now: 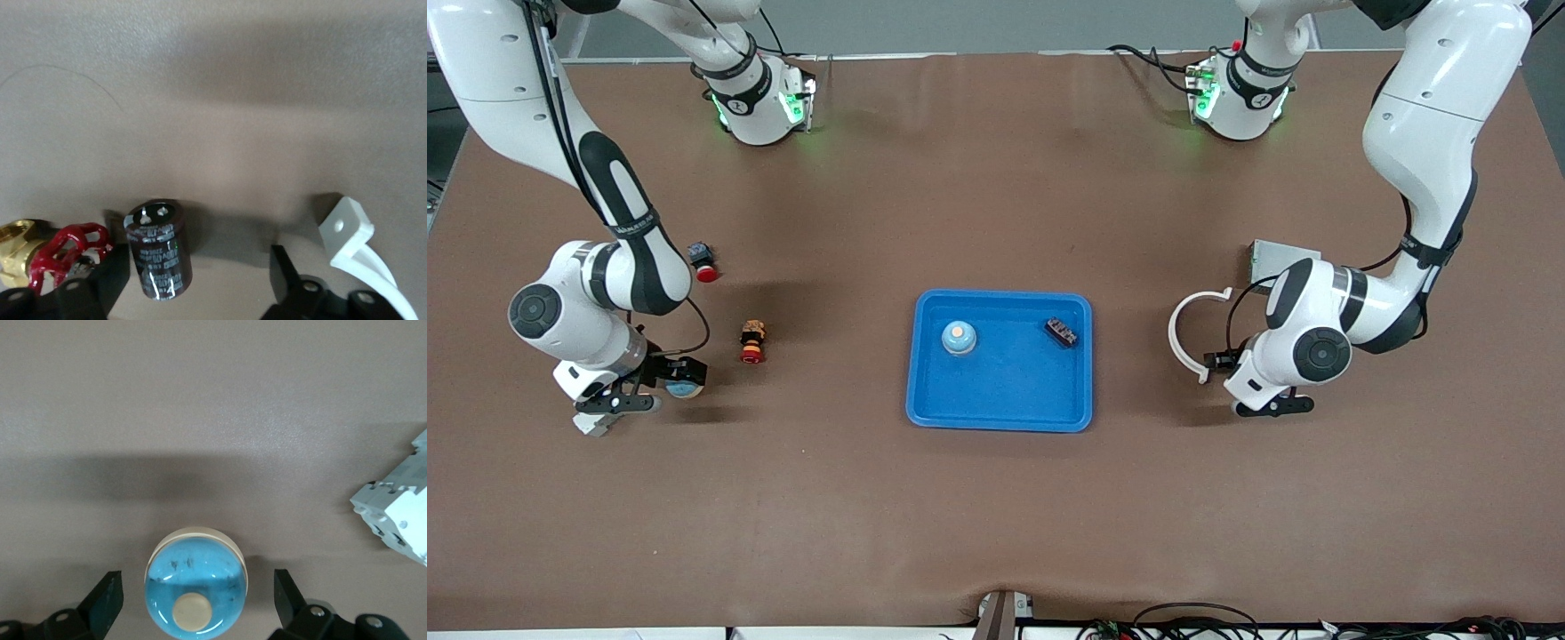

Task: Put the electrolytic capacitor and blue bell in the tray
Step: 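Grasp the blue button with the right gripper while the left gripper grasps the capacitor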

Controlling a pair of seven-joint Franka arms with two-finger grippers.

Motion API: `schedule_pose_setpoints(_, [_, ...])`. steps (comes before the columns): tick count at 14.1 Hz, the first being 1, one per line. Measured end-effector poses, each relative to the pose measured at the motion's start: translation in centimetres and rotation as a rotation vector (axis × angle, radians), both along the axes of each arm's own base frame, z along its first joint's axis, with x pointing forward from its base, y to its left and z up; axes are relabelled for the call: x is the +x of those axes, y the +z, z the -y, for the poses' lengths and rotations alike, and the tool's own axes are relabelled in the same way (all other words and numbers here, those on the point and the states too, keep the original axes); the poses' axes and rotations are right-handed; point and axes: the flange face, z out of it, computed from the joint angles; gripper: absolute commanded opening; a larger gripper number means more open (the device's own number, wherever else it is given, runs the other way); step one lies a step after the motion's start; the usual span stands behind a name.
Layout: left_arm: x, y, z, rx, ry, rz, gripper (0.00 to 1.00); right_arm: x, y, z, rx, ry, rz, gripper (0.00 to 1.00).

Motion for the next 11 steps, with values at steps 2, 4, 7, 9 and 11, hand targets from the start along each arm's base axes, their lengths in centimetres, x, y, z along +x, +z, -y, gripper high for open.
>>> schedule_pose_setpoints(2, [0.43, 0.37, -0.28, -0.001, 0.006, 0.01, 0.33, -0.14, -0.15, -0.01, 0.0, 0.0, -0.004, 1.0])
schedule_pose_setpoints(4, [0.64, 0.55, -0.42, -0.002, 0.009, 0.015, 0.13, -0.47, -0.48, -0.05, 0.001, 0.0, -0.013, 1.0])
schedule_pose_setpoints(7, [0.69, 0.6, -0.42, -0.001, 0.013, 0.017, 0.0, -0.65, -0.65, -0.07, 0.002, 0.006, -0.017, 0.0])
schedule_pose_setpoints(9, [0.75, 0.66, -0.43, 0.0, 0.018, 0.019, 0.0, -0.57, -0.55, -0.06, 0.002, 0.02, -0.018, 0.0])
schedule_pose_setpoints(11, [1.05, 0.98, -0.43, 0.006, 0.051, 0.029, 0.0, -0.23, -0.12, -0.07, 0.004, 0.02, -0.028, 0.0])
